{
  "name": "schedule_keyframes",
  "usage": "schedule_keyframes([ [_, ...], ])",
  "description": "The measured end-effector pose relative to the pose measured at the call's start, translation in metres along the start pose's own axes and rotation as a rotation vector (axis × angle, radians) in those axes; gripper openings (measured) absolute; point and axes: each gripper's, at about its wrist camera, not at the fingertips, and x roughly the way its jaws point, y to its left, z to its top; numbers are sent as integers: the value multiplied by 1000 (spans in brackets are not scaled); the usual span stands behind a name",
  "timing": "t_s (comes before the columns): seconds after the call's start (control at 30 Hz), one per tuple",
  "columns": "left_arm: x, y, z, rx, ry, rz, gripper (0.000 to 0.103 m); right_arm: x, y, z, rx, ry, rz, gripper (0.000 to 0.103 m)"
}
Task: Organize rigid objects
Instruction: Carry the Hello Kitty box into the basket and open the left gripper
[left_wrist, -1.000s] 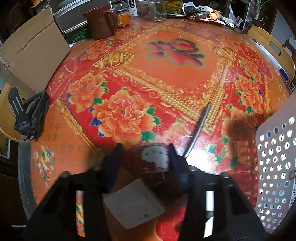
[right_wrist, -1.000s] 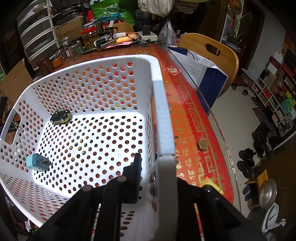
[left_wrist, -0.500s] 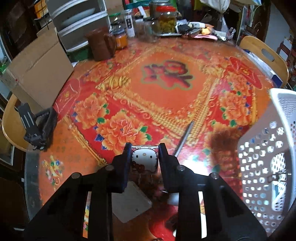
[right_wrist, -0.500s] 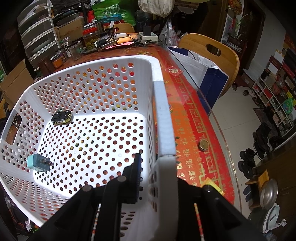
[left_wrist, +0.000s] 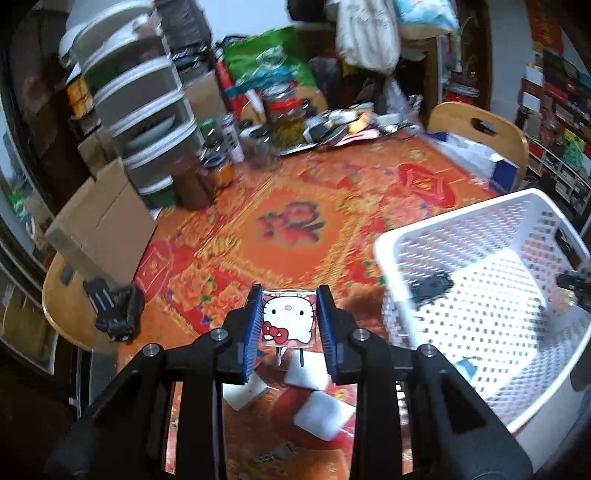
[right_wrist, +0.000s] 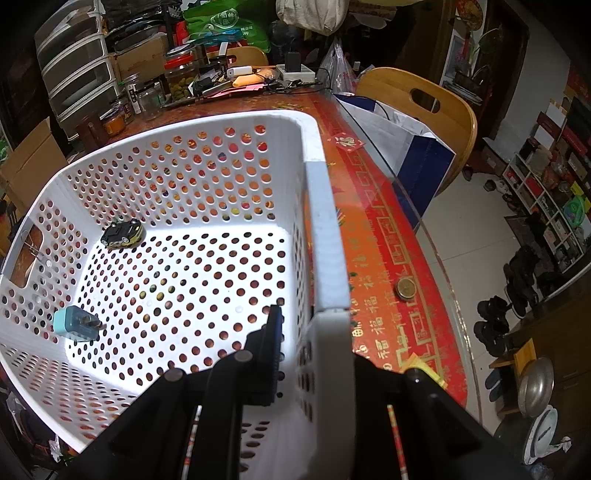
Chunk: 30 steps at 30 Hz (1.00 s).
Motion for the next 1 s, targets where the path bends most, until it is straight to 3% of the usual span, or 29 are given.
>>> schedule_keyframes([
  [0.23, -27, -63, 9, 109, 5, -71, 26, 1, 1, -2, 0, 0, -4, 12],
  [0.4, 2, -116, 11, 196, 167, -150, 26, 1, 1, -3, 0, 1, -3, 12],
  [0.6, 55, -159, 8, 291, 345, -129, 26, 2, 1, -5, -5, 6, -1, 12],
  [1.0, 106, -195, 0, 401, 500, -127, 26, 1, 0, -4, -11, 8, 6, 12],
])
